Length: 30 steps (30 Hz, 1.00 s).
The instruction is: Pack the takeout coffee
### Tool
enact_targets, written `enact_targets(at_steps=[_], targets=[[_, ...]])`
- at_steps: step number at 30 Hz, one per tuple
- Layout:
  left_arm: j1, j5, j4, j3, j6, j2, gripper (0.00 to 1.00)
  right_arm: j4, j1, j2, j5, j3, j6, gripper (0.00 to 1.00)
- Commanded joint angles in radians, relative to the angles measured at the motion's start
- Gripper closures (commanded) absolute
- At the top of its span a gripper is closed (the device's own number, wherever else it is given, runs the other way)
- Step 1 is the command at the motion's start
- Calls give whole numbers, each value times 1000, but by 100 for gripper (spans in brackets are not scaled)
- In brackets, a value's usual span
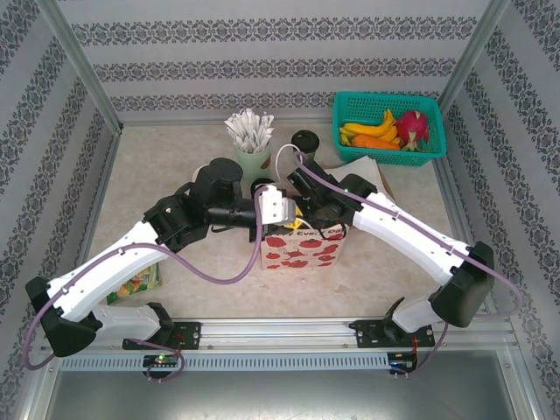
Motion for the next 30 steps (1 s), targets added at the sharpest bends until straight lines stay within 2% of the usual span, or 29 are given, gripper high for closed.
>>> enact_targets(at_steps=[1, 2, 4, 5, 12, 17, 22, 27, 30], targets=[[-18, -44, 80, -3, -26, -58, 52, 27, 12, 4, 2, -27, -44, 100], [-18, -76, 100, -13, -34, -73, 49, 36, 13, 1, -3, -35, -50, 100], [-15, -147, 151, -40, -55, -106, 33, 51, 13, -7, -14, -49, -62, 100], [-10, -172, 169, -49, -67, -118, 28, 57, 13, -10, -16, -53, -67, 100], [75, -385, 245, -38, -269, -114, 14, 82, 14, -16, -23, -66, -106, 100], [176, -505, 197, 31, -451, -40, 14, 92, 14, -18, -28, -74, -115, 100], [262, -423, 117, 104, -536, 56, 21, 89, 14, -18, -23, -72, -121, 100], [290, -335, 54, 175, -543, 151, 26, 89, 14, -15, -21, -68, -125, 100], [291, -318, 37, 201, -538, 197, 28, 89, 14, -16, -24, -67, -126, 100]])
